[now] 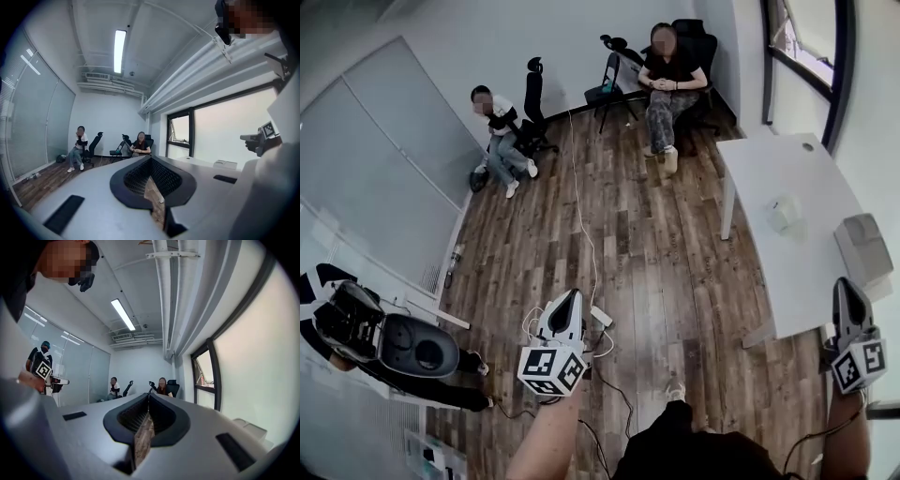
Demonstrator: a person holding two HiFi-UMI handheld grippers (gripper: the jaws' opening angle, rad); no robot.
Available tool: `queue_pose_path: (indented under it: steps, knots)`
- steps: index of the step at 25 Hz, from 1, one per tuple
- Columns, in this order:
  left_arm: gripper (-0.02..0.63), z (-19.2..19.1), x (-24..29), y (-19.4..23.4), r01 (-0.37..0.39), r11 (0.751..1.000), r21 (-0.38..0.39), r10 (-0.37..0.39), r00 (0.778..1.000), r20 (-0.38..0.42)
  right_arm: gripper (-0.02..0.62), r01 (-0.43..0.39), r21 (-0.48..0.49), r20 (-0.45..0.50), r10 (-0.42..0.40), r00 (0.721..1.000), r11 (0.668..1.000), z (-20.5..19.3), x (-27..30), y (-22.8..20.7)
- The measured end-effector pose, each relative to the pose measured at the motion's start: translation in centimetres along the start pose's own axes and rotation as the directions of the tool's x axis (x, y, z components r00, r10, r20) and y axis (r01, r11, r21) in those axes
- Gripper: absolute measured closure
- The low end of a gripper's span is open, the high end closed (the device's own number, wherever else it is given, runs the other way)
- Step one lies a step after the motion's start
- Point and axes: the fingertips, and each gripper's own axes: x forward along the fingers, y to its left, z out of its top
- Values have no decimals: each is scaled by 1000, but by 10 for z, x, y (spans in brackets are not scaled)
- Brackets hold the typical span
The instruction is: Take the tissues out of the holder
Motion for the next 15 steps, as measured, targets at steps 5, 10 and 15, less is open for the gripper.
queue_pose_path:
  steps: [5, 10, 15]
  knots:
    - [601, 12, 39, 36, 88, 996, 10, -88, 996, 2, 591, 57, -3, -26, -57, 998, 998, 7, 34, 21]
    - [601, 17, 96, 78, 95, 995, 3, -95, 995, 7, 591, 80, 12, -19, -80, 997, 997, 7, 88, 27]
    - [601, 22, 148, 83, 141, 990, -3, -141, 990, -3, 591, 103, -39, -8, -103, 995, 994, 26, 131, 18]
